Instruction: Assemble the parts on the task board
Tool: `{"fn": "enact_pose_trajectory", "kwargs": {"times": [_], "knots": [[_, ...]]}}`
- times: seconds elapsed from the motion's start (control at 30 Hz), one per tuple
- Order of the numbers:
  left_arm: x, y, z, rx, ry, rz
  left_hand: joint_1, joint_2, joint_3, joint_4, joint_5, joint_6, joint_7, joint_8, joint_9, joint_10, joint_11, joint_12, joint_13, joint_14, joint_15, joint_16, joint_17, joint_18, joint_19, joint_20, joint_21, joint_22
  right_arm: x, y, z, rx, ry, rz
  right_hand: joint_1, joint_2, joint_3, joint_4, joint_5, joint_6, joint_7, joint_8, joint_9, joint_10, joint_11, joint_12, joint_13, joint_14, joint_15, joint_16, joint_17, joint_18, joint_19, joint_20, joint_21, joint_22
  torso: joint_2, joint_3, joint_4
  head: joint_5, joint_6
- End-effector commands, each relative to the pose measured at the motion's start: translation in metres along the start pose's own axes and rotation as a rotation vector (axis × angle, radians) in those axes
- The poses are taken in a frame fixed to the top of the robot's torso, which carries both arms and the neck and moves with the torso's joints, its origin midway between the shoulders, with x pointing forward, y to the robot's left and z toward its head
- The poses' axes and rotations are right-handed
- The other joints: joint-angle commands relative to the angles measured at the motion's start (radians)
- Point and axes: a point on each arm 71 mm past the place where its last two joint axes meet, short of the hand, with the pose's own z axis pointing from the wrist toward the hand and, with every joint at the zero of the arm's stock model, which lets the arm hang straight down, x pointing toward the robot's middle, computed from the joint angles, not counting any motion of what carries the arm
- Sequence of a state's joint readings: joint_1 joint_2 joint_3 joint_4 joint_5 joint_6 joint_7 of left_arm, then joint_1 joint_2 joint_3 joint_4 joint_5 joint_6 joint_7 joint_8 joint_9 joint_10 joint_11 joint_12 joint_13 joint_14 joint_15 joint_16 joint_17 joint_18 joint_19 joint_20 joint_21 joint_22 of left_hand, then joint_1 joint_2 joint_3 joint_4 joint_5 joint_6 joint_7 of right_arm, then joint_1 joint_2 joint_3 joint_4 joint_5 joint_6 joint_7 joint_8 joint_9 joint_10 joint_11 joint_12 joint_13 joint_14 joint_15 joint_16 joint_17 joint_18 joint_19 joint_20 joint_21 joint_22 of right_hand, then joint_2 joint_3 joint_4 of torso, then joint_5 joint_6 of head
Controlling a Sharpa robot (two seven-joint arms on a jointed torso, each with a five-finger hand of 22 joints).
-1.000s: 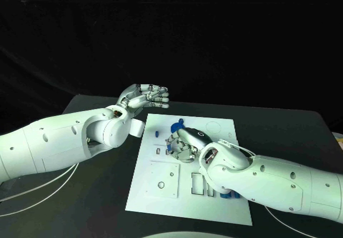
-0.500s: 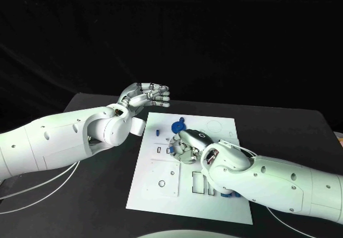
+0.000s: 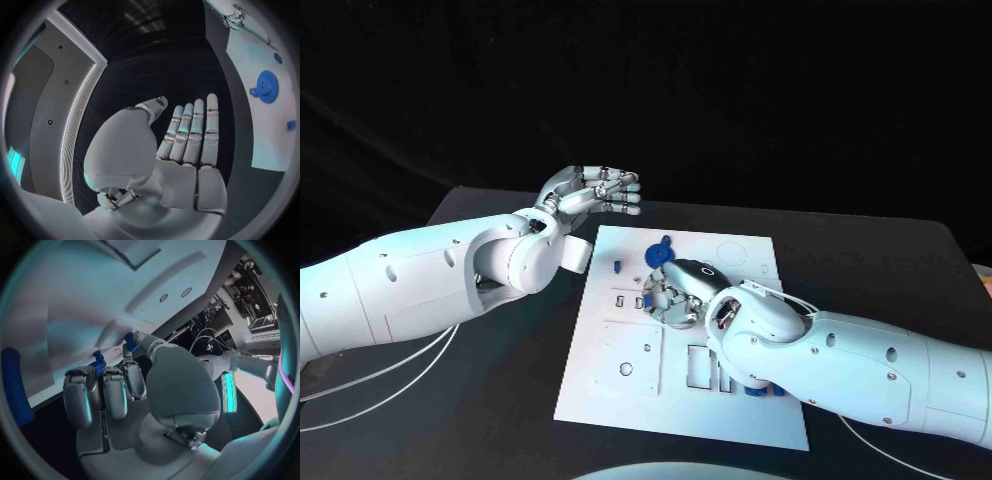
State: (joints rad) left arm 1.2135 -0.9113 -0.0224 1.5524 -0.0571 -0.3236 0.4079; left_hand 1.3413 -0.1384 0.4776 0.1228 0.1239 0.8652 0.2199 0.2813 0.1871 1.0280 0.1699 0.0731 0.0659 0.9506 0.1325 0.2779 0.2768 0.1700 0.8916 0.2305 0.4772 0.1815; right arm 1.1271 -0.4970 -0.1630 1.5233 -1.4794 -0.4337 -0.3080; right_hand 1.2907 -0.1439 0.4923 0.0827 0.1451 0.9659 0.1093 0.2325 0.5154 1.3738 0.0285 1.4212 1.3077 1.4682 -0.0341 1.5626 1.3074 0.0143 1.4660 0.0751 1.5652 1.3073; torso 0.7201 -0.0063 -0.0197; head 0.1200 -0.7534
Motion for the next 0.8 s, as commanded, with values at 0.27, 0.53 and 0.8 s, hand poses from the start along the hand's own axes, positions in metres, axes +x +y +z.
{"fn": "enact_pose_trajectory", "kwargs": {"times": [0.27,0.53,0.8], "knots": [[0.0018,-0.0009,0.0,0.005,0.02,-0.004,-0.008,-0.005,0.004,0.002,-0.005,-0.004,0.007,-0.004,-0.002,0.0,0.007,-0.003,-0.002,0.005,0.0,0.005,0.001,0.011,-0.006,-0.003,0.004,0.002,0.0027,-0.0035,-0.0003,0.018,0.014,-0.023,-0.017,-0.018,-0.014,0.011,-0.035,-0.024,0.007,-0.013,0.007,-0.013,0.011,-0.009,0.031,0.097,0.005,0.001,0.237,-0.014,0.105,0.002,0.006,0.264,0.0,0.0002,-0.0002,-0.001,0.0],[0.0019,-0.0007,0.0001,0.002,0.023,-0.005,-0.008,-0.005,0.004,0.002,-0.005,-0.004,0.007,-0.004,-0.002,0.0,0.007,-0.003,-0.002,0.005,0.0,0.005,0.001,0.011,-0.006,-0.003,0.004,0.002,0.0021,-0.0029,0.0,0.005,0.005,-0.019,-0.027,-0.033,-0.023,0.023,-0.061,-0.065,0.023,-0.039,-0.007,-0.023,0.024,-0.016,0.022,0.096,0.016,-0.001,0.234,-0.014,0.105,0.011,0.006,0.264,0.0,-0.0003,0.0005,-0.001,0.001],[0.0019,-0.0004,0.0002,0.0,0.024,-0.006,-0.008,-0.005,0.004,0.002,-0.005,-0.004,0.007,-0.004,-0.002,0.0,0.007,-0.003,-0.002,0.005,0.0,0.005,0.001,0.011,-0.006,-0.003,0.004,0.002,0.0016,-0.0025,0.0001,-0.001,-0.001,-0.017,-0.03,-0.043,-0.032,0.033,-0.083,-0.086,0.034,-0.053,-0.014,-0.03,0.034,-0.02,0.017,0.096,0.025,-0.001,0.232,-0.014,0.104,0.019,0.005,0.263,0.0,-0.0003,-0.0007,-0.001,0.001]]}}
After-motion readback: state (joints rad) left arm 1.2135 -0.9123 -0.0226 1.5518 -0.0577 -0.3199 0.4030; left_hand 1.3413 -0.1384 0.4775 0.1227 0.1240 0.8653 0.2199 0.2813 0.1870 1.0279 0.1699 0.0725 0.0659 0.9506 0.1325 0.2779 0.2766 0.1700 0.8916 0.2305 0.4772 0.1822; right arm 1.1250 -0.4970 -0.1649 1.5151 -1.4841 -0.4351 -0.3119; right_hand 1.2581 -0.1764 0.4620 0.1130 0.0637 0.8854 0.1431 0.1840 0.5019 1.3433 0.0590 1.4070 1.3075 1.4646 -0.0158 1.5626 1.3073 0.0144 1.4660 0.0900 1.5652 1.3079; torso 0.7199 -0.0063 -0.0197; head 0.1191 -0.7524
